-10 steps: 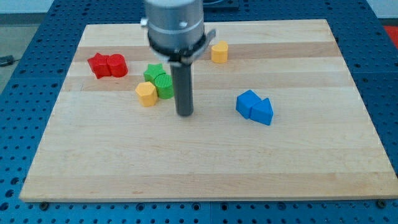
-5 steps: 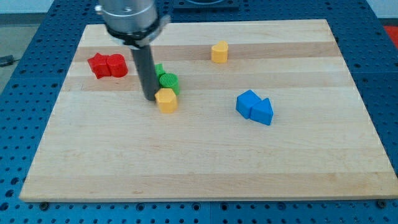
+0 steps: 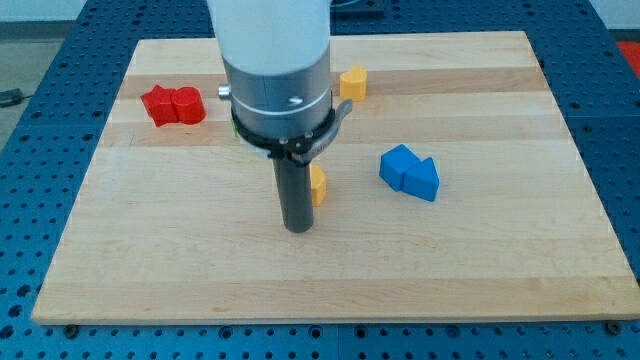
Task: Move the yellow hexagon to the bottom right of the yellow heart
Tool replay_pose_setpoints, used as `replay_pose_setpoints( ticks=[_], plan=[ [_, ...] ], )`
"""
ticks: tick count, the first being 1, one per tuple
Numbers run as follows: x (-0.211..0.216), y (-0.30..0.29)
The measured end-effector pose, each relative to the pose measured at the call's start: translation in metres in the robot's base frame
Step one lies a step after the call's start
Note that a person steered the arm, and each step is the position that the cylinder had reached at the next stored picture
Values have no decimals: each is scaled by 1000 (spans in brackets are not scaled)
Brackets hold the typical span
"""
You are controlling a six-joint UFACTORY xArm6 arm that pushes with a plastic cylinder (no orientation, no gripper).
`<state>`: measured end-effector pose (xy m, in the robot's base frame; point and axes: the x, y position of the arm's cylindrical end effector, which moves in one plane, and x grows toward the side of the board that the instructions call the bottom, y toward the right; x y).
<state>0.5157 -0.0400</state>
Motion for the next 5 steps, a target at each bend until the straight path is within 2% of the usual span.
replay_pose_setpoints(
  ticks=[2,3,5],
  plan=[
    [-35,32],
    [-49,27],
    [-47,-3]
  ],
)
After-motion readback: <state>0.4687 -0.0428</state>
